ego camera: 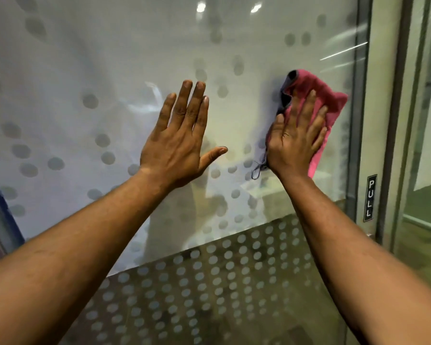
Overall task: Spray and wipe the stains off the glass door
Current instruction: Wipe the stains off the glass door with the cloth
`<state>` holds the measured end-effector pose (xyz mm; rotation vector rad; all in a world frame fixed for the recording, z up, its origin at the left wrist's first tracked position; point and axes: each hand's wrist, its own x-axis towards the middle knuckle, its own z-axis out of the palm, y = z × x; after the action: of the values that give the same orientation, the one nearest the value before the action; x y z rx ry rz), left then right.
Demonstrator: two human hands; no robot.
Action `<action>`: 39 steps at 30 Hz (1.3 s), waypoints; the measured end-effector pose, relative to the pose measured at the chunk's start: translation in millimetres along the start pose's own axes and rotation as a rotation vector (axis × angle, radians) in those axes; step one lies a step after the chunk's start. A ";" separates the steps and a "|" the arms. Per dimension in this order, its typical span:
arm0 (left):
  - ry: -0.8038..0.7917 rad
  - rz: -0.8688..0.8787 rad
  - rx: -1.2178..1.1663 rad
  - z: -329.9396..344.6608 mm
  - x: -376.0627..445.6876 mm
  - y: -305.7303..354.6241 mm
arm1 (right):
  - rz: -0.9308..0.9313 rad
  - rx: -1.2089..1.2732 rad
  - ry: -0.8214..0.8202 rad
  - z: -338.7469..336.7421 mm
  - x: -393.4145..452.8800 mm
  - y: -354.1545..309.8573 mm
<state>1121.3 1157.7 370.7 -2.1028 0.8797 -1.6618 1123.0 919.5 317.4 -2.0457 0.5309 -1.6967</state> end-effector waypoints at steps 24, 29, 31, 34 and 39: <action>0.018 -0.010 0.009 3.6 1.7 1.7 | -0.408 -0.035 -0.050 -7.9 13.5 -82.7; 0.016 -0.011 0.005 3.2 0.8 1.7 | -0.244 -0.010 -0.006 -11.0 49.9 -62.9; 0.001 -0.013 -0.001 2.7 1.5 1.9 | -0.158 0.007 -0.019 -11.5 57.4 -41.2; 0.003 -0.010 -0.001 3.7 0.8 2.4 | -0.033 0.033 -0.026 -11.6 53.8 -7.3; 0.014 -0.005 -0.009 4.2 0.2 0.8 | 0.189 0.103 -0.051 -9.2 12.8 30.1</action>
<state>1125.1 1156.5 369.2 -2.1036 0.8888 -1.6806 1115.7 886.7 312.8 -1.8976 0.5874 -1.5264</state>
